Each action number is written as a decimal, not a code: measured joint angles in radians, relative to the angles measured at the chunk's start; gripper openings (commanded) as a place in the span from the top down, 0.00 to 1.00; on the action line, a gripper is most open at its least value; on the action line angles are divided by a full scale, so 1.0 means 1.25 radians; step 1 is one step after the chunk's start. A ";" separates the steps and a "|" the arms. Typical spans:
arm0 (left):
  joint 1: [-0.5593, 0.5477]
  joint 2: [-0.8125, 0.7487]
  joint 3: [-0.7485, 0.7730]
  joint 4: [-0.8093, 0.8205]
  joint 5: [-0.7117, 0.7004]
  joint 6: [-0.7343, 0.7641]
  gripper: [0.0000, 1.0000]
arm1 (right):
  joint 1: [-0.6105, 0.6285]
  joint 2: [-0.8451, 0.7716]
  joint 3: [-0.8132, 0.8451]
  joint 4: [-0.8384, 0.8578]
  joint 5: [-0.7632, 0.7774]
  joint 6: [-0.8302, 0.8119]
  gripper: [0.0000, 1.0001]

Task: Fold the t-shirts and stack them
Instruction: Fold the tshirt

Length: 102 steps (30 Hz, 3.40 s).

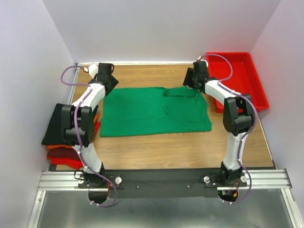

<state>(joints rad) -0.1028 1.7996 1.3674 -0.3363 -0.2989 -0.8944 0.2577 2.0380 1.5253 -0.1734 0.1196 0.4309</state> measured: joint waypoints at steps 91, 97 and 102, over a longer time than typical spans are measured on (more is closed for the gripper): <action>0.060 0.444 0.482 -0.185 -0.115 0.186 0.50 | -0.002 0.198 0.143 0.012 -0.023 -0.088 0.51; 0.060 0.444 0.483 -0.184 -0.108 0.192 0.50 | -0.002 0.198 0.142 0.012 -0.023 -0.083 0.65; 0.060 0.444 0.483 -0.184 -0.107 0.194 0.58 | -0.003 0.198 0.139 0.013 -0.023 -0.076 0.78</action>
<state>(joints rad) -0.0273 2.3543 1.9717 -0.5659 -0.4328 -0.6521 0.2535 2.2856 1.6985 -0.1577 0.0906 0.3363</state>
